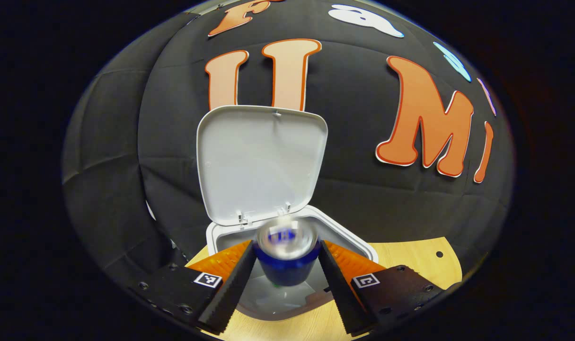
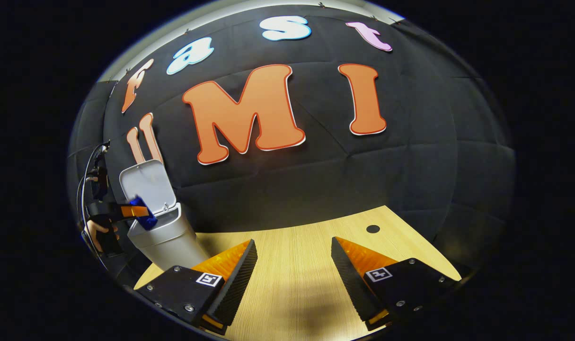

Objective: Press the lid of the desktop garbage bin to open it, pick up the crumpled paper on the desktop and throw it into the bin, then pick up the pop can on the desktop and drop it into the bin, and finally close the garbage bin lid.

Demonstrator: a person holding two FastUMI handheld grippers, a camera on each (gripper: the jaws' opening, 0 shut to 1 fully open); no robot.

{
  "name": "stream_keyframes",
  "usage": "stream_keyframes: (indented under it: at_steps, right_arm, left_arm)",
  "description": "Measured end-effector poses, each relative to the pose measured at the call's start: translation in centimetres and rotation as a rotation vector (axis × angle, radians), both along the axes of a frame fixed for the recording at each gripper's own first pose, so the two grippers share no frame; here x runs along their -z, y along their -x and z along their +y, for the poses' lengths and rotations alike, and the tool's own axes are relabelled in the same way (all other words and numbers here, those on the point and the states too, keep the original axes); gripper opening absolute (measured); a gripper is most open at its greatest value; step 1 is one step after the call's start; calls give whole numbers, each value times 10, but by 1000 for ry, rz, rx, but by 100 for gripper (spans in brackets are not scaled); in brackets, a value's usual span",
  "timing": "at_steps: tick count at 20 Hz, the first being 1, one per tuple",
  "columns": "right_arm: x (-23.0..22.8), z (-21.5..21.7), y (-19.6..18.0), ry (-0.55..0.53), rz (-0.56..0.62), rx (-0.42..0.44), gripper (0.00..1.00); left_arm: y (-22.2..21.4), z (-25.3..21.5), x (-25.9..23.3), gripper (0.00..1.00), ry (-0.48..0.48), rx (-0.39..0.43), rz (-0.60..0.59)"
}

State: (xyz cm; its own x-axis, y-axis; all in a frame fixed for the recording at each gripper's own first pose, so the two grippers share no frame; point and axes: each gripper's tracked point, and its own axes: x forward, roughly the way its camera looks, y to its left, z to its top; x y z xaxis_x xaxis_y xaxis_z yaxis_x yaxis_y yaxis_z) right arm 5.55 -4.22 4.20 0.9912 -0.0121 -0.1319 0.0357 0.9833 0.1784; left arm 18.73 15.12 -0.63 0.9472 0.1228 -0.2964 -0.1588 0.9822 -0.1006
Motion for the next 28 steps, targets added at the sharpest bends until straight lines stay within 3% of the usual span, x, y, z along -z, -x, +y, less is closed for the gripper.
stream_keyframes:
  at_steps: [3, 5, 10, 15, 18, 21, 24, 28]
  right_arm:
    - [3, 0, 0, -1, 8, -1, 94]
    - [6, 2, 0, 4, 13, -7, 94]
    - [5, 2, -4, -15, 12, -15, 94]
    - [2, -5, -6, -33, -3, 1, 94]
    - [2, -13, -9, -48, 0, 19, 94]
    - [2, -23, -11, -59, 1, 39, 94]
    - [4, -29, -14, -72, 9, 50, 94]
    - [8, -27, -19, -81, 19, 38, 94]
  left_arm:
    - [0, -1, -4, 87, 2, 0, 4]
    - [2, -2, -27, 87, -15, -13, -56]
    - [-10, 0, -157, 86, -53, -21, -339]
    - [-62, 29, -230, 86, -91, -93, -401]
    - [-103, 45, -224, 86, -121, -130, -342]
    - [-123, 50, -190, 83, -72, -141, -258]
    - [-119, 54, -178, 88, -58, -155, -260]
    - [-89, 31, -168, 82, -86, -114, -273]
